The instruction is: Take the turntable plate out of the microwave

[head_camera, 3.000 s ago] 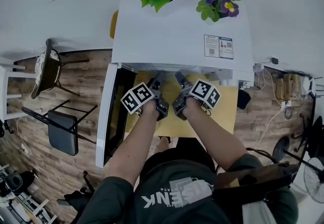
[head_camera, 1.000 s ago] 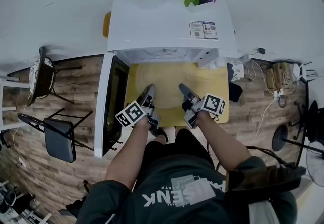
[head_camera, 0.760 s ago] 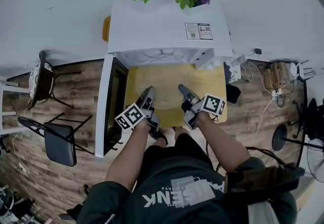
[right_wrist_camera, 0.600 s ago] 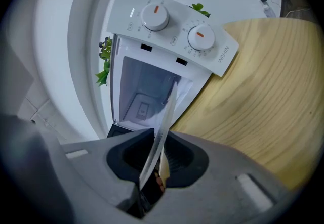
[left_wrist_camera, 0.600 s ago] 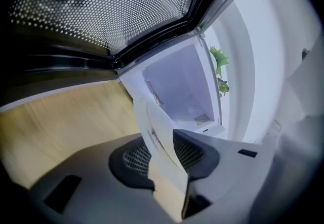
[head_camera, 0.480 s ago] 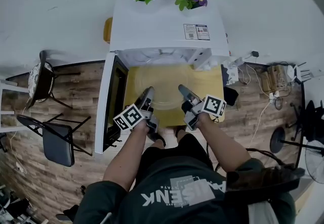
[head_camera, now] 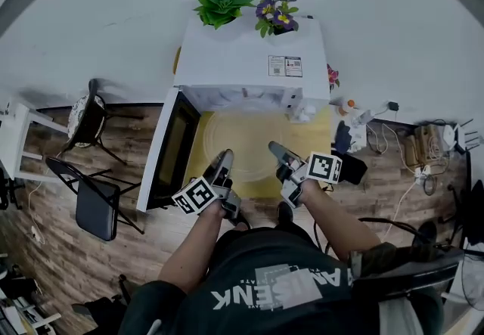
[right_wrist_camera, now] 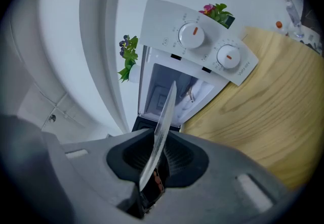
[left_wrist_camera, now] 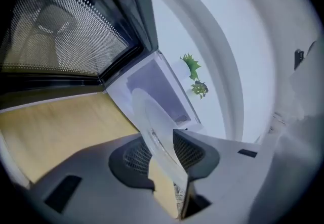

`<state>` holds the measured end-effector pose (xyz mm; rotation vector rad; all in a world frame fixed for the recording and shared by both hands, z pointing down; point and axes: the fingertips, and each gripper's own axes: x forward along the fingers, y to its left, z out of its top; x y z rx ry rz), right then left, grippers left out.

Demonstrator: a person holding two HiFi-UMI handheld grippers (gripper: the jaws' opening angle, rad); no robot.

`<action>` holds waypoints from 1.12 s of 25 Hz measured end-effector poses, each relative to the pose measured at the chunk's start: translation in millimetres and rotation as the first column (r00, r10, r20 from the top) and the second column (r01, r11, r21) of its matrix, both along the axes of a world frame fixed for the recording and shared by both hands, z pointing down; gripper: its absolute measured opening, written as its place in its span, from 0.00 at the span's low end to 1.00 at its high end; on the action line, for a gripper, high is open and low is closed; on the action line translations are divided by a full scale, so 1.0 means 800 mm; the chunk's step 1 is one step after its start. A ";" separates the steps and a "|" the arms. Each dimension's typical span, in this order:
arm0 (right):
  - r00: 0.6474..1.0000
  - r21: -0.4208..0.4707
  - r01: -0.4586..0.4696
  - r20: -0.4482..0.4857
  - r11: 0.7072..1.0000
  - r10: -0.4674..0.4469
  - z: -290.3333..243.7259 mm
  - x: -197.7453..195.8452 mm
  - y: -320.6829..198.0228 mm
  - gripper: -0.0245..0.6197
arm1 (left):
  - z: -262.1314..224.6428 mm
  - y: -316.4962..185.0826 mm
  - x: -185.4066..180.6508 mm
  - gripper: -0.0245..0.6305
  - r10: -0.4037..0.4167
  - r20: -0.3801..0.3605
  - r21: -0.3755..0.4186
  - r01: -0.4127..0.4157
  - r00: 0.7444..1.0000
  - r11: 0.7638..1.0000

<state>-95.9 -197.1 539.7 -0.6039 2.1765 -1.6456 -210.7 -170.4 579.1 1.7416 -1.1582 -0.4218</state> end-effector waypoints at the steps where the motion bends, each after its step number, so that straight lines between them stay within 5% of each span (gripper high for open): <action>1: 0.998 -0.028 0.004 -0.059 1.000 -0.006 0.008 0.011 0.005 0.14 | -0.007 0.008 0.004 0.22 -0.013 0.002 0.004 0.013 1.000 1.000; 8: 0.977 -0.007 0.166 -0.135 0.986 -0.165 -0.015 0.043 0.032 0.15 | -0.046 0.060 0.030 0.22 -0.107 0.080 0.057 0.103 0.991 0.993; 16: 0.960 0.034 0.273 -0.082 0.961 -0.269 -0.073 0.055 0.045 0.15 | -0.108 0.096 0.050 0.22 -0.253 0.072 0.085 0.247 0.965 0.965; 24: 0.965 0.063 0.262 -0.032 0.963 -0.261 -0.135 0.062 0.062 0.15 | -0.172 0.113 0.041 0.22 -0.219 0.253 0.100 0.199 0.943 0.975; 28: 0.976 0.082 0.218 -0.017 0.973 -0.217 -0.163 0.058 0.070 0.15 | -0.207 0.114 0.046 0.21 -0.182 0.173 0.132 0.160 0.968 0.978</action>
